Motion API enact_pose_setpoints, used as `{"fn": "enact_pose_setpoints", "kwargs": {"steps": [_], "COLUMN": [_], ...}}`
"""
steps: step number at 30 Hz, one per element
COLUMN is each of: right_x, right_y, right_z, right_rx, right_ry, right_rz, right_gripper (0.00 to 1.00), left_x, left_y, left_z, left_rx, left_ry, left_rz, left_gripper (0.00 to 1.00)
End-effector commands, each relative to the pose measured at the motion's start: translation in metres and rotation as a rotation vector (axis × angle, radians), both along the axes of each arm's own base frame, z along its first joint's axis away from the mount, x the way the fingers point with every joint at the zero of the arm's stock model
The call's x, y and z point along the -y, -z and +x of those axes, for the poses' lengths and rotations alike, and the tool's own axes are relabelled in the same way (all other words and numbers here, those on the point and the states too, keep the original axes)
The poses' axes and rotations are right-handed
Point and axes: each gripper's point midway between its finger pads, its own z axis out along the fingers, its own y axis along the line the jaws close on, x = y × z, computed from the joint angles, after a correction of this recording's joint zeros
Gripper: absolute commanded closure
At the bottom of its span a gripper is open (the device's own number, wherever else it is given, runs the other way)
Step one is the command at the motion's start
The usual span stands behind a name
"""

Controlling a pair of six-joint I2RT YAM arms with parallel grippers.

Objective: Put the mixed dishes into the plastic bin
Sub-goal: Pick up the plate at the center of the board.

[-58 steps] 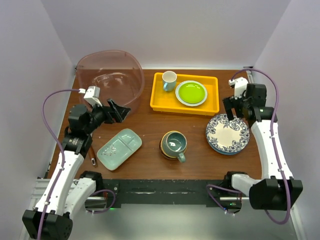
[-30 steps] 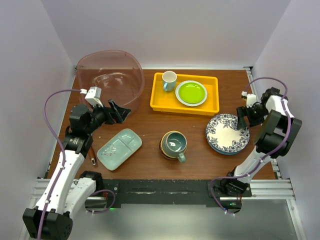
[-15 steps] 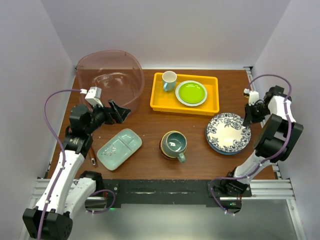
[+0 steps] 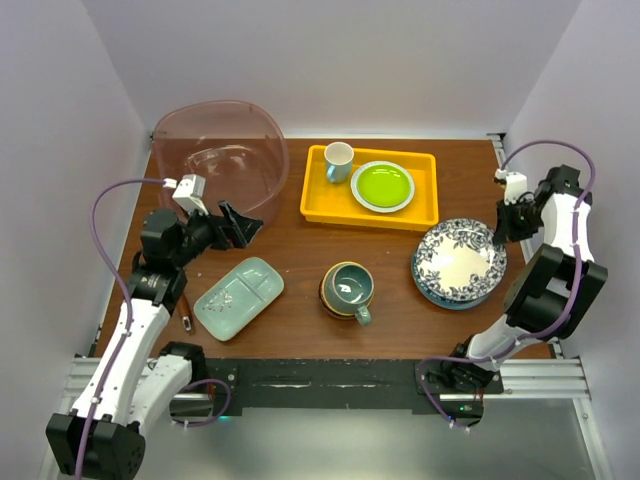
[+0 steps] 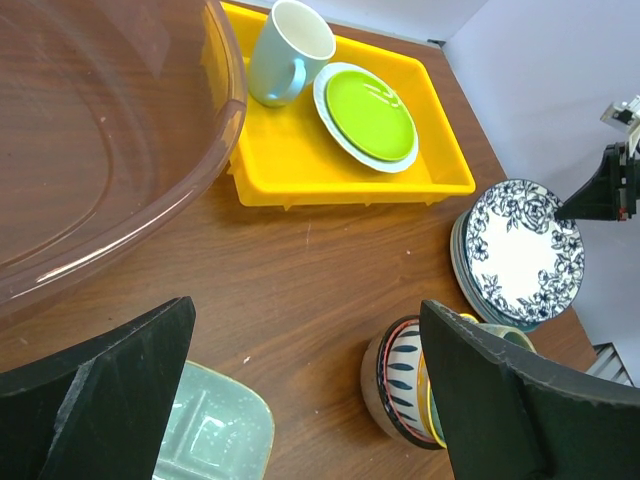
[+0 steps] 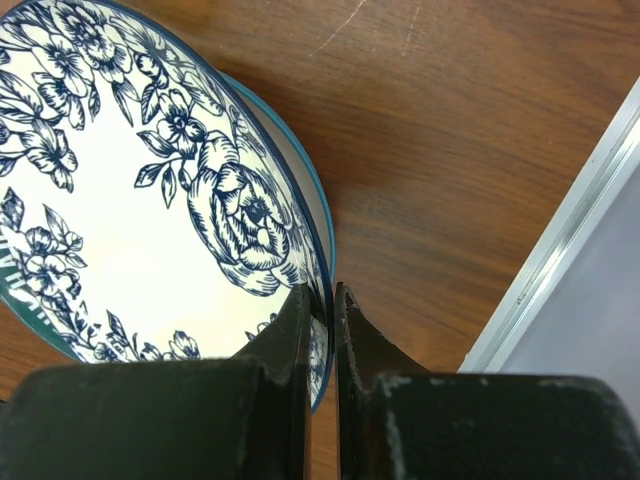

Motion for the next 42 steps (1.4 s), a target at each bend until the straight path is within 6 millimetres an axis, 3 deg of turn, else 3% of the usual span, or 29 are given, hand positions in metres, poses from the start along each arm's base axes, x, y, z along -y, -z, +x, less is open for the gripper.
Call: {"fn": "enact_pose_setpoints", "kwargs": {"steps": [1, 12, 21, 28, 34, 42], "right_x": [-0.004, -0.020, -0.028, -0.031, -0.031, -0.032], "right_y": [-0.039, -0.063, -0.075, -0.091, -0.098, -0.104], "right_z": [0.017, 0.016, 0.017, 0.020, 0.022, 0.025], "right_rx": [0.122, 0.161, 0.188, 0.235, 0.258, 0.278], "right_ry": [-0.011, -0.046, -0.052, -0.050, -0.050, -0.036], "right_rz": [-0.021, 0.043, 0.080, 0.086, 0.076, 0.085], "right_gripper": [1.00, 1.00, 1.00, 1.00, 1.00, 1.00], "left_x": [0.004, 0.009, 0.023, 0.047, 0.078, 0.103], "left_y": [-0.020, -0.030, -0.050, -0.059, -0.053, -0.052], "left_z": [0.004, 0.002, 0.002, -0.001, -0.001, -0.003], "left_rx": [0.075, 0.090, 0.117, 0.118, 0.083, 0.069], "left_ry": [0.029, 0.049, 0.110, 0.170, 0.228, 0.286], "left_rz": [-0.021, -0.059, -0.144, -0.182, -0.188, -0.219], "left_gripper": [0.00, 0.00, 0.00, 0.00, 0.00, 0.00]}}
